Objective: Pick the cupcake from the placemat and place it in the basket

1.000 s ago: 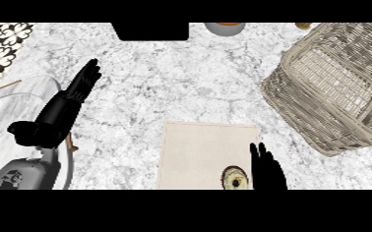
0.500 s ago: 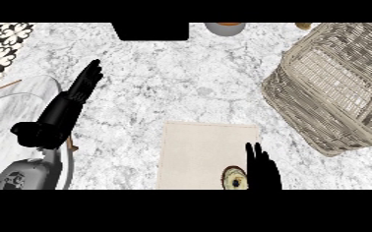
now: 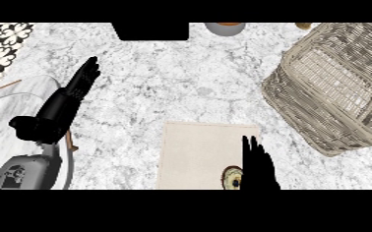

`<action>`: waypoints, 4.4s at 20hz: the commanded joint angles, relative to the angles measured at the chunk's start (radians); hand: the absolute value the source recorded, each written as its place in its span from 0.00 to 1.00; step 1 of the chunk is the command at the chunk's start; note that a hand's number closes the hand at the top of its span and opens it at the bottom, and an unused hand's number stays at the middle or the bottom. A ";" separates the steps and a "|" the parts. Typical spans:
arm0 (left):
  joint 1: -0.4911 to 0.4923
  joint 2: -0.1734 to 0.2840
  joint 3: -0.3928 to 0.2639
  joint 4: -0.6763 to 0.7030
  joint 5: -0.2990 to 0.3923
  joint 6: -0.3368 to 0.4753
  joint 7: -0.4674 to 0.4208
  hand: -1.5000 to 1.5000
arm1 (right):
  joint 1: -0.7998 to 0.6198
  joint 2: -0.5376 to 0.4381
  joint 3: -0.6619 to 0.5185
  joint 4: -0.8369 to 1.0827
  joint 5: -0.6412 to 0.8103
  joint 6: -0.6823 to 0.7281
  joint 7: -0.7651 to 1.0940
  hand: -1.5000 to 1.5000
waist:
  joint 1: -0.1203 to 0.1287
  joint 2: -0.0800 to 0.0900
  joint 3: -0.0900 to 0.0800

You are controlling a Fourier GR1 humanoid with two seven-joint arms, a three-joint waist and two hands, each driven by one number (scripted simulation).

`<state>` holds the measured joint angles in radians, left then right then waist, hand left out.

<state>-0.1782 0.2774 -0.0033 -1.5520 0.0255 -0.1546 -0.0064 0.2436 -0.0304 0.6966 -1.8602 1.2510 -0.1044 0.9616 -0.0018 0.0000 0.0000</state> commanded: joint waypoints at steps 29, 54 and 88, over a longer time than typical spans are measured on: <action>0.019 -0.084 0.022 -0.030 -0.093 -0.036 0.021 0.50 | -0.099 -0.023 0.002 0.315 -0.030 -0.005 -0.094 1.00 | 0.000 0.000 0.000; 0.017 -0.096 0.011 -0.050 -0.085 -0.053 0.038 0.50 | -0.919 0.030 -0.181 0.411 -0.063 -0.479 0.299 1.00 | 0.031 -0.004 -0.001; 0.017 -0.084 0.058 -0.040 -0.077 -0.067 0.036 0.50 | -1.163 -0.203 -0.950 0.550 0.106 -0.293 0.107 1.00 | 0.005 0.001 0.000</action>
<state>-0.1662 0.1932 0.0516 -1.5945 -0.0537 -0.2162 0.0287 -0.9398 -0.1879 -0.1882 -1.3355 1.3805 -0.3521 1.0488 0.0044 0.0004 -0.0001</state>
